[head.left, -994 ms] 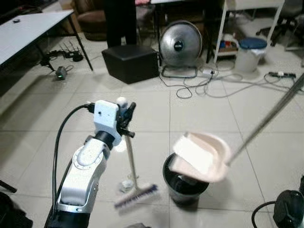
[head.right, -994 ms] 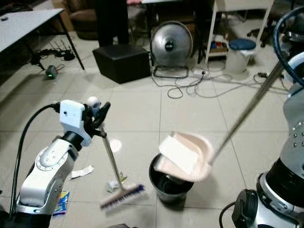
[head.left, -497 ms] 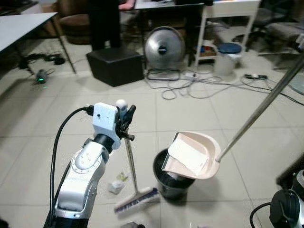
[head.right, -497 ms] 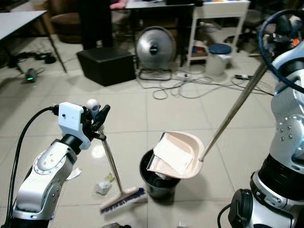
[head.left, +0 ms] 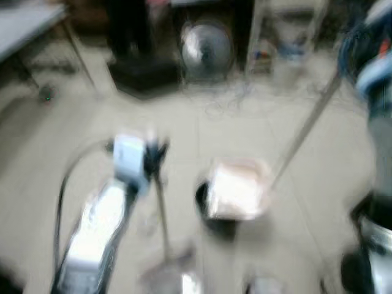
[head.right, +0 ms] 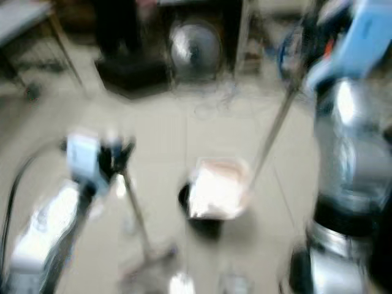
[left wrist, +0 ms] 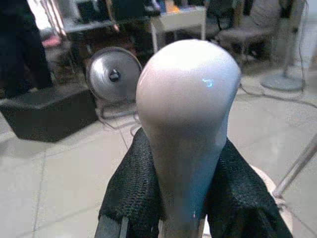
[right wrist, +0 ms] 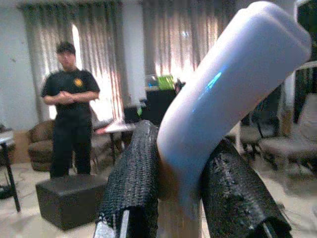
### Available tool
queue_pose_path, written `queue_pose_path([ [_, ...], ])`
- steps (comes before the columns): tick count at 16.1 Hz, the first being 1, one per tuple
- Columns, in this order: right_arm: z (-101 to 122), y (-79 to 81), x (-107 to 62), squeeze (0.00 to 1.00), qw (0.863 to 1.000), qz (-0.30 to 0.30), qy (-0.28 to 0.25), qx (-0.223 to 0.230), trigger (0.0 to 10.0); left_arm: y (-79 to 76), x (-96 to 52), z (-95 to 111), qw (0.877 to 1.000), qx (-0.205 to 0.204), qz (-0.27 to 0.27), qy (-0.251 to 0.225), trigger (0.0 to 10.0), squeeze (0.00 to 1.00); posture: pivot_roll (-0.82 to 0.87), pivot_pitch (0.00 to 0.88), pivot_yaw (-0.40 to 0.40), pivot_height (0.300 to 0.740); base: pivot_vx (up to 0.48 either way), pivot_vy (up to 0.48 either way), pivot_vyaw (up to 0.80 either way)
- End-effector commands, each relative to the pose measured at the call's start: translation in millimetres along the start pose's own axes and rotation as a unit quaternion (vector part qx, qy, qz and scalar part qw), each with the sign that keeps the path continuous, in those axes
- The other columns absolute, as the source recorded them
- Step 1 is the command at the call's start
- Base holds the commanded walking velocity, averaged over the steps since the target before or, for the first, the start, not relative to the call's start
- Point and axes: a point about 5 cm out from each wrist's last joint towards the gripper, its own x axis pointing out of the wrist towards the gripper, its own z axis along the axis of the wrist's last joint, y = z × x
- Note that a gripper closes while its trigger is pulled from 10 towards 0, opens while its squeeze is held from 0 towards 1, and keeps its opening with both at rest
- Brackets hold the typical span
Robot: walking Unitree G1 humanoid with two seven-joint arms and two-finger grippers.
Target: Sweep floor
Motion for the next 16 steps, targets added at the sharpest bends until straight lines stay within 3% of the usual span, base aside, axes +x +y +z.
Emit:
queue_pose_path([
  [1, 10.5, -0.3, 1.4, 0.00, 0.999, 0.000, -0.032, -0.007, 10.0, 3.8, -2.7, 10.1, 1.000, 0.007, 0.008, -0.018, 10.0, 0.00, -0.03, 0.112, 0.086, 0.740, 0.000, 0.000, 0.00],
  [6, 11.0, -13.1, 0.5, 0.00, 0.998, -0.027, -0.058, -0.008, 10.0, 12.7, -6.4, 16.7, 1.000, 0.012, 0.009, -0.013, 10.0, 0.00, 0.00, 0.100, 0.122, 0.740, 0.000, 0.000, 0.00],
  [10, 5.5, -21.2, -7.1, 0.00, 0.994, -0.069, -0.074, 0.027, 10.0, 16.9, -5.4, 18.5, 1.000, 0.025, 0.004, -0.012, 10.0, 0.00, 0.02, 0.100, 0.148, 0.740, 0.000, 0.000, 0.00],
  [13, 4.5, -27.1, -11.1, 0.00, 0.993, -0.086, -0.078, 0.027, 10.0, 18.4, -5.1, 22.1, 1.000, 0.018, 0.000, -0.009, 10.0, 0.00, 0.02, 0.102, 0.158, 0.740, 0.000, 0.000, 0.00],
  [16, 9.4, -28.4, -8.7, 0.00, 0.993, -0.078, -0.083, -0.024, 10.0, 21.0, -3.0, 20.0, 1.000, 0.021, 0.004, -0.008, 10.0, 0.00, -0.01, 0.100, 0.148, 0.740, 0.000, 0.000, 0.00],
])
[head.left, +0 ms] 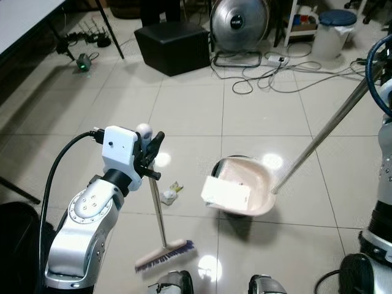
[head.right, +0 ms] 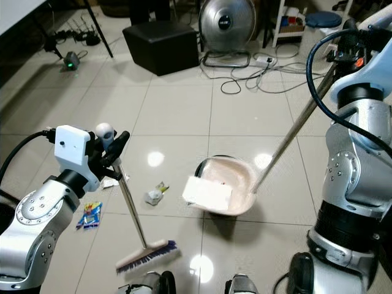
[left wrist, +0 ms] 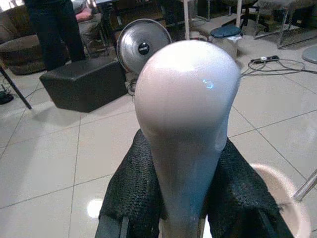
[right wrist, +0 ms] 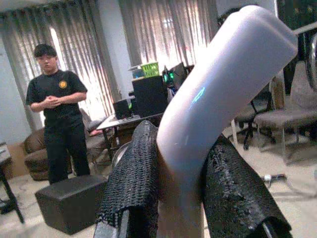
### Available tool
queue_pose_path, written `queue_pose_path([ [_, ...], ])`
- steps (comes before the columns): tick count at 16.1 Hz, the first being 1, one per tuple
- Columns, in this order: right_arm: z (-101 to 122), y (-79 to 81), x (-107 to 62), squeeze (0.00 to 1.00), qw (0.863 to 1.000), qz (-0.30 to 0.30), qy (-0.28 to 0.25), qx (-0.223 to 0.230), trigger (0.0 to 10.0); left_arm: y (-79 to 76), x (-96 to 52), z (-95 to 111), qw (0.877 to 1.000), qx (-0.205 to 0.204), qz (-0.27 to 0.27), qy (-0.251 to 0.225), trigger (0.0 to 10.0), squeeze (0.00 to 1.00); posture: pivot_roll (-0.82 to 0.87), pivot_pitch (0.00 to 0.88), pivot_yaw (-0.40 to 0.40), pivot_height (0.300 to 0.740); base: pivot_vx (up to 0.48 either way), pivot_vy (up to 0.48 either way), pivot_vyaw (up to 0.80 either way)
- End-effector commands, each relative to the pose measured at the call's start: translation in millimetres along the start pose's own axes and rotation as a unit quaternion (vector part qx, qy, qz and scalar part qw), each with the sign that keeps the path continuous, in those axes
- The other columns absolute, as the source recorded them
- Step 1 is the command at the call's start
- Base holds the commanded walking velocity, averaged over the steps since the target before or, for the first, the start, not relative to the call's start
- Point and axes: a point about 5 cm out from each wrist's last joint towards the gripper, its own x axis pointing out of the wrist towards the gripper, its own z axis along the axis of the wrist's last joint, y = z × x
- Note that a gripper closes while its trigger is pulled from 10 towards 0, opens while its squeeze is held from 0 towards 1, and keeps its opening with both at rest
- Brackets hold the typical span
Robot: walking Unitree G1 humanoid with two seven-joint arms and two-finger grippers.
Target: Sweep floor
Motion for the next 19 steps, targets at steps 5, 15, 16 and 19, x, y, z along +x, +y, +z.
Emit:
queue_pose_path([
  [5, 19.8, 11.6, 15.1, 0.00, 0.994, 0.062, -0.078, -0.047, 10.0, 3.1, 0.9, 3.2, 1.000, 0.003, 0.021, -0.015, 10.0, 0.00, -0.02, 0.102, 0.129, 0.740, 0.000, 0.000, 0.00],
  [15, -0.9, 71.8, 24.8, 0.00, 0.963, 0.186, -0.156, -0.117, 10.0, 6.7, 3.2, 4.4, 0.999, 0.009, 0.028, -0.020, 10.0, 0.00, 0.00, 0.096, 0.132, 0.740, 0.000, 0.000, 0.00],
  [16, -5.3, 80.9, 23.5, 0.00, 0.961, 0.201, -0.156, -0.111, 10.0, 6.5, 3.4, 4.0, 0.999, 0.010, 0.028, -0.019, 10.0, 0.00, 0.00, 0.093, 0.132, 0.740, 0.000, 0.000, 0.00],
  [19, -15.6, 107.6, 14.6, 0.00, 0.944, 0.256, -0.162, -0.129, 10.0, 6.3, 3.5, 4.6, 0.999, 0.013, 0.027, -0.021, 10.0, 0.00, 0.00, 0.089, 0.125, 0.740, 0.000, 0.000, 0.00],
])
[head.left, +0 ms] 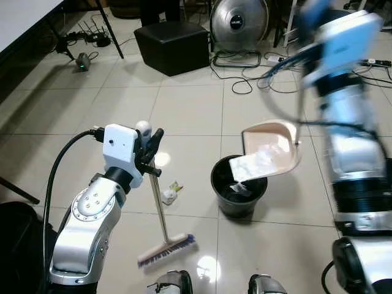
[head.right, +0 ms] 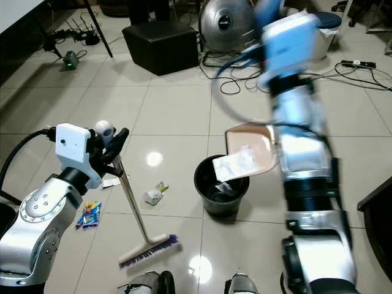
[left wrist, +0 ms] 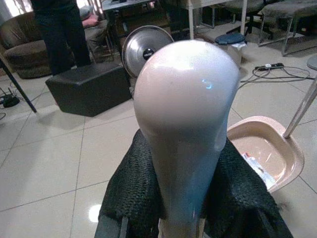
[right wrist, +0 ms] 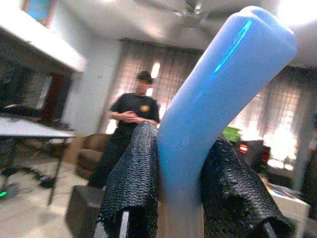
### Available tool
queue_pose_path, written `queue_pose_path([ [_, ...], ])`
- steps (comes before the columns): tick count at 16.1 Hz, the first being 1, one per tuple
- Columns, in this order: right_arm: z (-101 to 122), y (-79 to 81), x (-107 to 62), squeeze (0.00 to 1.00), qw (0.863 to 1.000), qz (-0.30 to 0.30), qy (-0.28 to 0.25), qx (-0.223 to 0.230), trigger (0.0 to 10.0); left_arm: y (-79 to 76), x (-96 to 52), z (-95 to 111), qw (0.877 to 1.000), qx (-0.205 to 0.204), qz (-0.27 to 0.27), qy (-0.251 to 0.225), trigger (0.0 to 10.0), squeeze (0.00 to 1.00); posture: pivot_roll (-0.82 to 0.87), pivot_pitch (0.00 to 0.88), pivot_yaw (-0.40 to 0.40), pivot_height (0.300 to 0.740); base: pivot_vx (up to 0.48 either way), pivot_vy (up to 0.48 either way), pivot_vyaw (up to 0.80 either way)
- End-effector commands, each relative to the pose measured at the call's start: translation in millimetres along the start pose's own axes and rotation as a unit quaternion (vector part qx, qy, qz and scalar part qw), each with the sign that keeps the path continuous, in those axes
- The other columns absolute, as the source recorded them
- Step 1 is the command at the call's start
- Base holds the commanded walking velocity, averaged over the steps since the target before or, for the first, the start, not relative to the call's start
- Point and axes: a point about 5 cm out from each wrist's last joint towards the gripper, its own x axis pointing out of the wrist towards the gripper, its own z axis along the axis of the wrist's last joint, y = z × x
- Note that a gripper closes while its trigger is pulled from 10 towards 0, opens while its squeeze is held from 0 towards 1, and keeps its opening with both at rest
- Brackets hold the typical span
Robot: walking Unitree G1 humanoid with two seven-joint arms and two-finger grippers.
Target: Sweep floor
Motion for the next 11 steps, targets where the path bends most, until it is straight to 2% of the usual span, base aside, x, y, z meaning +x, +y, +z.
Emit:
queue_pose_path([
  [1, 16.1, 10.0, 8.5, 0.00, 0.998, 0.029, -0.048, -0.024, 10.0, 6.1, -1.1, 4.5, 1.000, 0.015, 0.013, -0.010, 10.0, 0.00, 0.01, 0.089, 0.124, 0.740, 0.000, 0.000, 0.00],
  [4, 16.4, 26.0, 5.5, 0.00, 0.995, 0.060, -0.061, -0.052, 10.0, 5.3, -2.7, 4.1, 1.000, 0.016, 0.014, -0.010, 10.0, 0.00, 0.01, 0.083, 0.121, 0.740, 0.000, 0.000, 0.00],
  [6, 19.0, 31.5, 2.6, 0.00, 0.994, 0.067, -0.073, -0.046, 10.0, 4.3, -3.1, 4.0, 1.000, 0.016, 0.013, -0.010, 10.0, 0.00, 0.01, 0.079, 0.122, 0.740, 0.000, 0.000, 0.00],
  [9, 19.1, 55.0, -6.1, 0.00, 0.991, 0.108, -0.079, -0.027, 10.0, 3.1, -2.5, 3.7, 1.000, 0.022, 0.007, -0.009, 10.0, 0.00, 0.01, 0.072, 0.121, 0.740, 0.000, 0.000, 0.00],
  [11, 20.9, 70.3, -10.1, 0.00, 0.985, 0.143, -0.090, -0.042, 10.0, 3.2, -1.9, 4.1, 1.000, 0.022, 0.008, -0.010, 10.0, 0.00, 0.01, 0.070, 0.120, 0.740, 0.000, 0.000, 0.00],
])
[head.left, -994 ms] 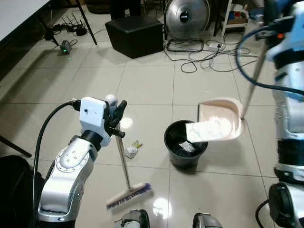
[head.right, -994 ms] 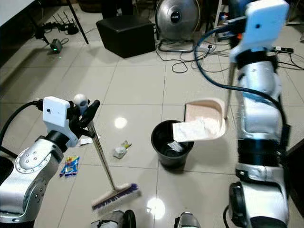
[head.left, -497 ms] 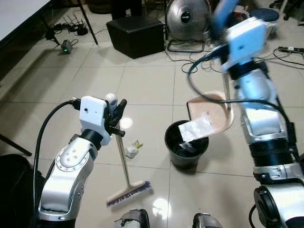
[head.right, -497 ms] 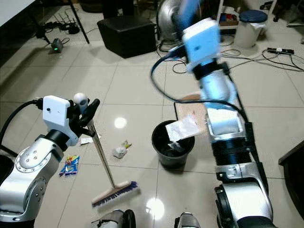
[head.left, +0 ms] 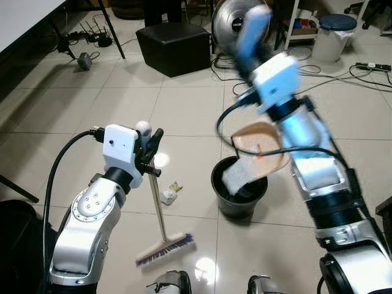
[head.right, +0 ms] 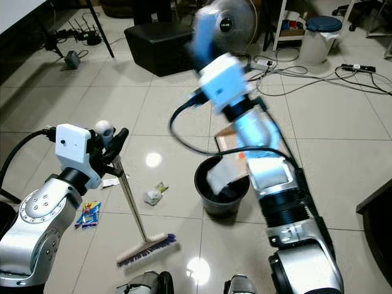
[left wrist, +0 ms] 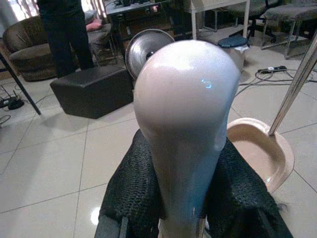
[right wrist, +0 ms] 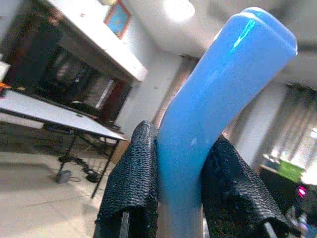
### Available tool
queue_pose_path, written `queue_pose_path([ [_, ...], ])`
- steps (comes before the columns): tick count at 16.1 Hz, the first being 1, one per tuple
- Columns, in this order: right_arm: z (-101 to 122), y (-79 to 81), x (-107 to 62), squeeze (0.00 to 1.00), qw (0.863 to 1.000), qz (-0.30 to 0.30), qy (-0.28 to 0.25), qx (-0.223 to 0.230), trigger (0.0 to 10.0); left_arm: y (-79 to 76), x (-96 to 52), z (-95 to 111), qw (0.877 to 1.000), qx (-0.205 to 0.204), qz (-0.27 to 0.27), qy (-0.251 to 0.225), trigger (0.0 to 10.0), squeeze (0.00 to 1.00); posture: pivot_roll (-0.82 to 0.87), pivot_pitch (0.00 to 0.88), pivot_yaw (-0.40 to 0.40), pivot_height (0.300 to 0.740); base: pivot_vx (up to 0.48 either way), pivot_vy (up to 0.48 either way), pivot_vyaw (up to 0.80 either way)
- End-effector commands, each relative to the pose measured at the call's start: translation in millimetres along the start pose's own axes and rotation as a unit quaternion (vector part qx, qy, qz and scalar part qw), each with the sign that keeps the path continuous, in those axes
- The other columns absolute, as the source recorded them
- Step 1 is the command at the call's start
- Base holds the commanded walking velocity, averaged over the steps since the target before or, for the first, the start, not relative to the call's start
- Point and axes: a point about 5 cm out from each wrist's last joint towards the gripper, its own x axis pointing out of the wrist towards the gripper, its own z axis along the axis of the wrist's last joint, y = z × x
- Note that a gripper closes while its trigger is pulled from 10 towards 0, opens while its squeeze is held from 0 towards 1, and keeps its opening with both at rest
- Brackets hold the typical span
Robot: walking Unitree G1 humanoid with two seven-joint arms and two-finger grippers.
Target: Sweep floor
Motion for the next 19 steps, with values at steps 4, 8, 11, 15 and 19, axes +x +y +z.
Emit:
queue_pose_path([
  [4, 21.8, 13.8, 3.5, 0.00, 0.993, 0.056, -0.067, -0.080, 10.0, 3.2, -1.2, 4.1, 1.000, 0.016, 0.007, -0.008, 10.0, 0.00, 0.01, 0.066, 0.120, 0.740, 0.000, 0.000, 0.00],
  [8, 39.8, -42.1, 13.8, 0.00, 0.993, -0.105, -0.052, -0.004, 10.0, 5.0, 7.3, 7.5, 1.000, 0.013, 0.014, -0.010, 10.0, 0.00, 0.00, 0.047, 0.113, 0.740, 0.000, 0.000, 0.00],
  [11, 65.8, -76.1, 25.2, 0.00, 0.969, -0.193, -0.066, 0.138, 10.0, 5.2, 18.9, 16.4, 0.999, 0.017, 0.020, -0.028, 10.0, 0.00, -0.02, 0.029, 0.119, 0.740, 0.000, 0.000, 0.00],
  [15, 89.3, -58.8, 35.2, 0.00, 0.974, -0.151, -0.088, 0.145, 10.0, 12.9, 22.0, 17.7, 0.998, 0.035, 0.044, -0.030, 10.0, 0.00, -0.01, 0.012, 0.075, 0.740, 0.000, 0.000, 0.80],
  [19, 57.4, -40.6, 16.4, 0.00, 0.971, -0.164, -0.028, 0.174, 10.0, 15.7, 11.7, 8.9, 0.996, 0.072, 0.055, -0.004, 10.0, 0.00, 0.02, 0.003, 0.044, 0.740, 0.000, 0.000, 0.80],
])
